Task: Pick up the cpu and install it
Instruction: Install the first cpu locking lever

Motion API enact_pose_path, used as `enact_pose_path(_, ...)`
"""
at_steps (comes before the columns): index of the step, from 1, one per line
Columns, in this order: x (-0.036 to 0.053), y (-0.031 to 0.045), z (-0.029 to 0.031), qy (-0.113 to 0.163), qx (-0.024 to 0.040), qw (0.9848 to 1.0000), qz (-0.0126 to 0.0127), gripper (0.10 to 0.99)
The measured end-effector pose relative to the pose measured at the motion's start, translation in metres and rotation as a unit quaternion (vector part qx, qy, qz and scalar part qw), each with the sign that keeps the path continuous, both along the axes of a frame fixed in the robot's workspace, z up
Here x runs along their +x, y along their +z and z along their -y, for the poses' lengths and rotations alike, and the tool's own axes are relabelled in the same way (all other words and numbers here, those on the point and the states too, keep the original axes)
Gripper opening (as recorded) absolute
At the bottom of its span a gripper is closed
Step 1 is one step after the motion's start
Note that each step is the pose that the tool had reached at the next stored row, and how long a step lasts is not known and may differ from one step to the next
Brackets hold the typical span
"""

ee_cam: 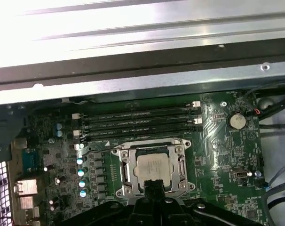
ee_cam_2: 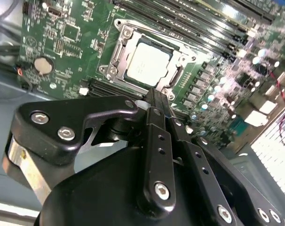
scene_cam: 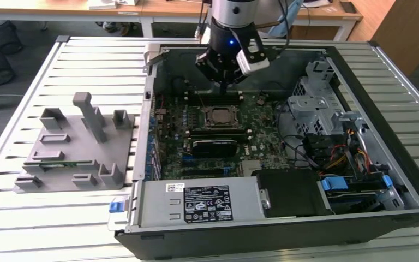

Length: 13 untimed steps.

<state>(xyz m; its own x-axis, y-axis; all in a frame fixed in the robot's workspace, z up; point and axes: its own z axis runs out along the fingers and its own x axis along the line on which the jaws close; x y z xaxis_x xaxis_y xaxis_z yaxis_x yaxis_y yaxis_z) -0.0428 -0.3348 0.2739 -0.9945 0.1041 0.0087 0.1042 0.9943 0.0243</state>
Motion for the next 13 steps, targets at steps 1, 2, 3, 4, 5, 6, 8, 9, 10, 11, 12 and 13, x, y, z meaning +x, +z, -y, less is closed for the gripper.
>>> enact_pose_path(1, 0.0, 0.0, 0.0, 0.003, 0.0001, 1.0, 0.0, 0.106)
enact_pose_path(2, -0.0005, -0.0002, 0.0, 0.004, 0.0004, 1.0, 0.0001, 0.106)
enact_pose_path(3, -0.002, -0.0003, 0.0, 0.005, 0.0007, 1.0, 0.0002, 0.106)
enact_pose_path(4, -0.0047, -0.0003, 0.0, 0.005, 0.0009, 1.0, 0.0009, 0.106)
enact_pose_path(5, -0.0083, -0.0002, 0.0, 0.004, 0.0014, 1.0, 0.0024, 0.106)
enact_pose_path(6, -0.0115, -0.0002, 0.0, 0.004, 0.0023, 1.0, 0.0038, 0.106)
enact_pose_path(8, -0.0169, -0.0003, 0.0, 0.005, 0.0035, 1.0, 0.0055, 0.106)
enact_pose_path(9, -0.019, -0.0003, 0.0, 0.005, 0.0039, 1.0, 0.0059, 0.106)
enact_pose_path(10, -0.0212, -0.0004, 0.0, 0.005, 0.0042, 1.0, 0.0064, 0.106)
enact_pose_path(11, -0.0232, -0.0004, 0.0, 0.006, 0.0044, 0.9999, 0.0071, 0.106)
enact_pose_path(12, -0.0251, -0.0005, 0.0, 0.006, 0.0044, 0.9999, 0.0081, 0.106)
enact_pose_path(13, -0.0273, -0.0005, 0.0, 0.006, 0.0044, 0.9999, 0.0096, 0.106)
